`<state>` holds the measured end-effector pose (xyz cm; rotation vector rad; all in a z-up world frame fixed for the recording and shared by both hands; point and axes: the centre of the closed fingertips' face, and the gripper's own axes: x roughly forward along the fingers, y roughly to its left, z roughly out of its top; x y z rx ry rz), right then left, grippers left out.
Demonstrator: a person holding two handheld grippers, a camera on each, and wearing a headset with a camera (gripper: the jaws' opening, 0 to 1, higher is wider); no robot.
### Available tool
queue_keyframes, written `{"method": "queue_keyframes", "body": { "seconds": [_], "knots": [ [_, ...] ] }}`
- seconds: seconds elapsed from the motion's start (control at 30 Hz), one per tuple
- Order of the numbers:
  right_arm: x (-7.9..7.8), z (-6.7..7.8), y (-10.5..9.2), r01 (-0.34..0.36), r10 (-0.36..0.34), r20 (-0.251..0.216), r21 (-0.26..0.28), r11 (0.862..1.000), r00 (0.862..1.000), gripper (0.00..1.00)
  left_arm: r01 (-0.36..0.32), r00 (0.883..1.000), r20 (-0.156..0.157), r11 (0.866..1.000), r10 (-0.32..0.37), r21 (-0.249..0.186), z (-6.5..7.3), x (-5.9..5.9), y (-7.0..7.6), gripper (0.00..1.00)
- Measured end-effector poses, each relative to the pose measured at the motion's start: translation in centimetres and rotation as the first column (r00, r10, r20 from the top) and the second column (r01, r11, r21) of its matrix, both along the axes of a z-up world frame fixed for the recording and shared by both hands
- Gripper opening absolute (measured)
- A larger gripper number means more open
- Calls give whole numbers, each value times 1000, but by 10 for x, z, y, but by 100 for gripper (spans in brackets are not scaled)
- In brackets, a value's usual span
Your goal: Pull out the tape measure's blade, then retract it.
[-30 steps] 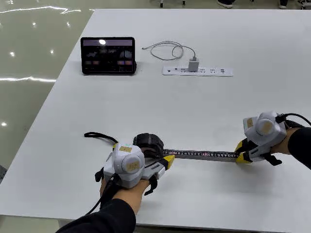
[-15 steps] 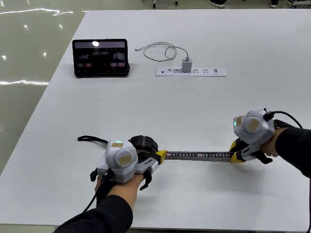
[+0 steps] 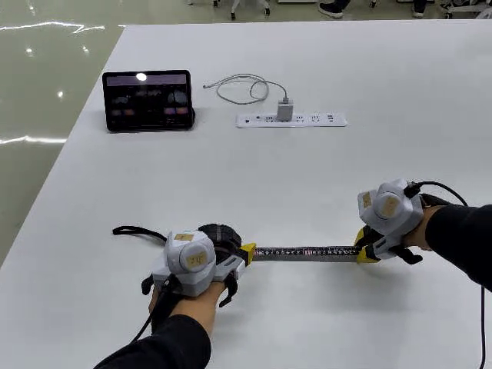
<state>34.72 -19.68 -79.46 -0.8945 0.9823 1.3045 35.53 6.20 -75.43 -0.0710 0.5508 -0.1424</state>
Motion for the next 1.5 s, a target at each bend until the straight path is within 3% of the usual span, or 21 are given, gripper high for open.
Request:
{"method": "queue_keyframes", "body": {
  "seconds": [0.03, 0.1, 0.23, 0.27, 0.3, 0.33, 0.4, 0.47, 0.57, 1.03, 1.5],
  "knots": [
    [0, 0, 0, 4, -4, 1, -2, 1000, 1000, 10, 17, 999, -30, 999, -16, 35, -4, -1, 1, 76],
    [0, -1, -1, 9, -9, 6, 0, 1000, 1000, 10, 6, 1000, -9, 1000, -6, 4, 1, 5, 0, 75],
    [1, -2, -1, 21, -21, 6, 1, 1000, 1000, 10, 3, 1000, -20, 1000, -3, 9, 0, 9, -1, 74],
    [1, -2, 0, 22, -22, 6, 1, 1000, 1000, 10, -2, 1000, -31, 1000, 2, 0, -2, 10, -1, 74],
    [0, -1, -1, 22, -22, 7, 0, 1000, 1000, 10, -15, 997, -73, 1000, 14, -15, -7, 6, -2, 73],
    [0, -1, -1, 27, -27, 7, -1, 1000, 1000, 10, -21, 995, -94, 1000, 21, -5, -11, 5, -1, 73],
    [0, -1, -1, 31, -31, 7, 1, 1000, 999, 10, -36, 996, -77, 999, 36, -2, -8, 8, -1, 72],
    [0, -1, -1, 34, -34, 8, -3, 999, 999, 10, -57, 995, -80, 998, 56, -15, -8, 8, 1, 72],
    [1, -2, -1, 39, -39, 2, -8, 999, 999, 10, -67, 994, -88, 998, 66, -2, -9, 7, 4, 68],
    [0, -1, 0, 49, -49, -6, -3, 999, 999, 10, -34, 993, -114, 998, 40, 58, -12, 7, 4, 64],
    [0, -1, 1, 55, -55, 13, -3, 998, 998, 10, -25, 992, -125, 998, 32, 53, -12, 6, 4, 63]
  ]
}}
